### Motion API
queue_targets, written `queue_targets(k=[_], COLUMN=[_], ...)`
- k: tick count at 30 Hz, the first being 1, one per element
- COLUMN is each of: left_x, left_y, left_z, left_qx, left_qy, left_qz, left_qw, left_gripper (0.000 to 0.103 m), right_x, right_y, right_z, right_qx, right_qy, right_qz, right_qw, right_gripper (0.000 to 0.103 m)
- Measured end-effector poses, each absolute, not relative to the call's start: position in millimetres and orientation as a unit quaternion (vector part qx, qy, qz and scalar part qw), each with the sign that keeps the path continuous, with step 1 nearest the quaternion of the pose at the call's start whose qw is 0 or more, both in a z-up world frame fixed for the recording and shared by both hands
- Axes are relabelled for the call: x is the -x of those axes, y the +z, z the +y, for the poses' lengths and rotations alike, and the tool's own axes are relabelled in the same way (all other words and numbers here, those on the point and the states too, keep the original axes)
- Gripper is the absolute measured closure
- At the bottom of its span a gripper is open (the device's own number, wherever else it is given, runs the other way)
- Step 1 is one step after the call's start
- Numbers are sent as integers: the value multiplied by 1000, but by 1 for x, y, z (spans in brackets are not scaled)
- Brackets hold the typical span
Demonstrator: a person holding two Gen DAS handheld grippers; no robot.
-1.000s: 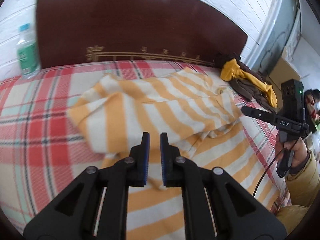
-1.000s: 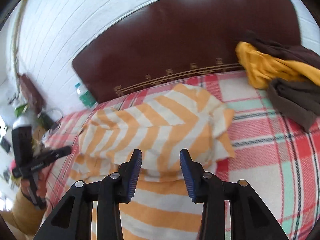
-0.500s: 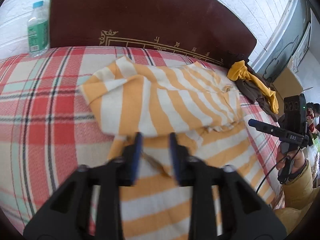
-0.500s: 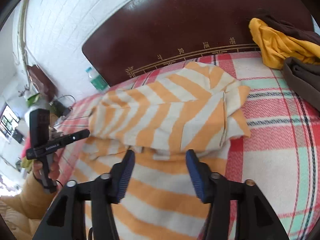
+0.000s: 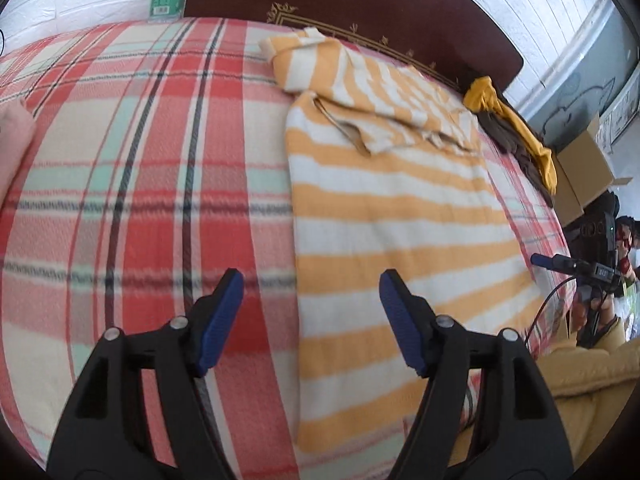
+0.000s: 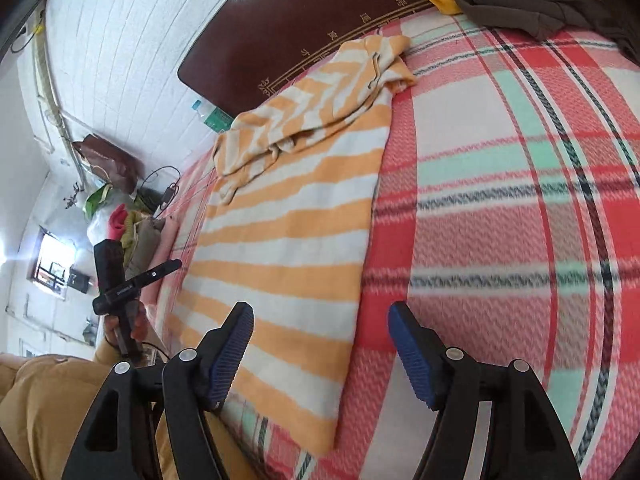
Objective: Fold clothes
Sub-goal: 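Grasp the shirt hem with both grippers and lift it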
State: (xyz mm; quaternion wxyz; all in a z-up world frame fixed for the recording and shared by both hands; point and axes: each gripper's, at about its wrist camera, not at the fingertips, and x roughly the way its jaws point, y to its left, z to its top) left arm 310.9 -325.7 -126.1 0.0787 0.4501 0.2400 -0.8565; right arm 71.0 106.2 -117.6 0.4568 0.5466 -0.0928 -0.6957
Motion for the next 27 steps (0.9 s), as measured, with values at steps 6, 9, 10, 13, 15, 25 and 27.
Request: queue_targets(k=[6, 9, 10, 13, 15, 25, 27], left_x=[-326, -324, -323, -322, -322, -327, -323], left_y=[-140, -140, -139, -139, -139, -144, -144], left_z=[-296, -285, -284, -281, -281, -289, -282], left_qx=[-474, -480, -479, -483, -486, -511, -521], left_qy=[-838, -836, -833, -827, -823, -797, -795], left_qz=[269, 266, 276, 289, 294, 323, 311], left_qw=[32, 24, 16, 7, 8, -20, -29], left_gripper=[18, 17, 17, 17, 25, 14, 7], right_x=[-104, -112, -114, -120, -122, -122, -122], right_y=[-124, -126, -127, -129, -130, -130, -130], right_z=[101, 96, 94, 88, 89, 86, 85], right_qx=[-557, -549, -546, -541, -538, -536, -533], right_qy=[-678, -673, -671, -665, -666, -662, -664], right_qz=[-54, -57, -58, -57, -61, -67, -68], right_qw=[476, 493, 498, 511, 513, 520, 520], right_gripper=[30, 24, 24, 24, 24, 24, 25])
